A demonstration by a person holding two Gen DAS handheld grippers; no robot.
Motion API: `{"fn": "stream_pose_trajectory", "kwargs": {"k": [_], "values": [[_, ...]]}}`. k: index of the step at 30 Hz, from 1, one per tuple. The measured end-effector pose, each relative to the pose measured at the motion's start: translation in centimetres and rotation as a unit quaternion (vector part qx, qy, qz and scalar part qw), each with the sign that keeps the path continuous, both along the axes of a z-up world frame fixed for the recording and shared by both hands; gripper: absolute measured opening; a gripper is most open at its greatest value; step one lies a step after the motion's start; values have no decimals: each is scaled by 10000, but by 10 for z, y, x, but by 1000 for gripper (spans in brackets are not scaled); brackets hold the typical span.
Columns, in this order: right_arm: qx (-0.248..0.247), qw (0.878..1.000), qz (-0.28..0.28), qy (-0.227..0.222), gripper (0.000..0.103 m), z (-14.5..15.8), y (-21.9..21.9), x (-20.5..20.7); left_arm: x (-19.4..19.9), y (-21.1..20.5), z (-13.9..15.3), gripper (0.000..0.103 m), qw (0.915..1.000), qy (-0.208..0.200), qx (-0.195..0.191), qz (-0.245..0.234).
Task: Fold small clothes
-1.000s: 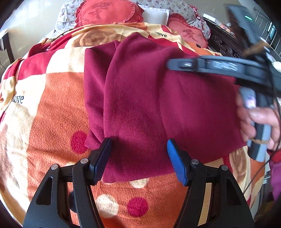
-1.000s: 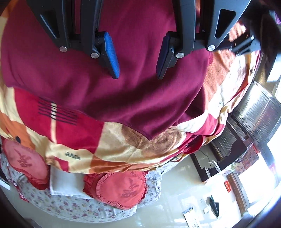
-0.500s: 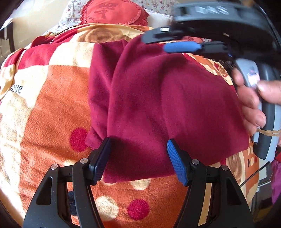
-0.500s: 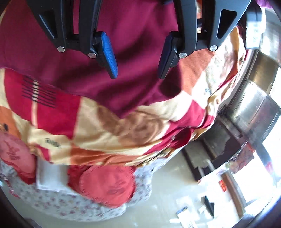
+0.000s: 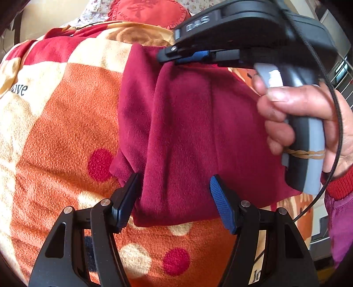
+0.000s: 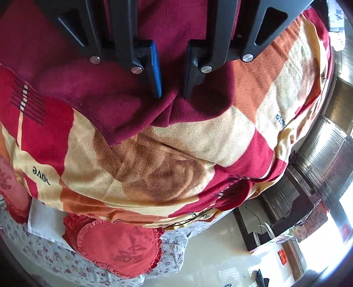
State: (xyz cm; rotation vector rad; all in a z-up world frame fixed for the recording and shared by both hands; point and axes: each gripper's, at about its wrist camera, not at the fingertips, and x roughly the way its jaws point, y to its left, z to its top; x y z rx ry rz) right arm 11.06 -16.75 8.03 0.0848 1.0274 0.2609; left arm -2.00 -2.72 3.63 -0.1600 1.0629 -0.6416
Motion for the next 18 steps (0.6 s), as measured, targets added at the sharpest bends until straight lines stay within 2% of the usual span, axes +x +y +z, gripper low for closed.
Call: {"fn": "stream_pose_trajectory", "kwargs": {"k": [4, 7, 9, 10, 11, 13, 18], "values": [[160, 9998, 140, -32, 10, 7, -2, -1, -2, 14, -1, 66, 9991, 142, -363, 163], [226, 9996, 124, 77, 10, -3, -3, 3, -4, 22, -1, 66, 9989, 176, -322, 291], [412, 9990, 29, 155, 14, 0, -8, 3, -6, 29, -2, 66, 9987, 225, -314, 344], [520, 9984, -13, 240, 25, 2, -10, 2, -7, 32, -3, 66, 9985, 252, -313, 363], [660, 9973, -36, 332, 47, 4, -11, 0, -8, 35, -3, 66, 9984, 267, -312, 379], [811, 9959, -102, 387, 63, 7, -13, -6, -11, 38, -1, 66, 9983, 258, -333, 401], [268, 9984, -32, 496, 63, 6, 4, -11, -6, 42, -2, 66, 9967, 405, -494, 494]]}}
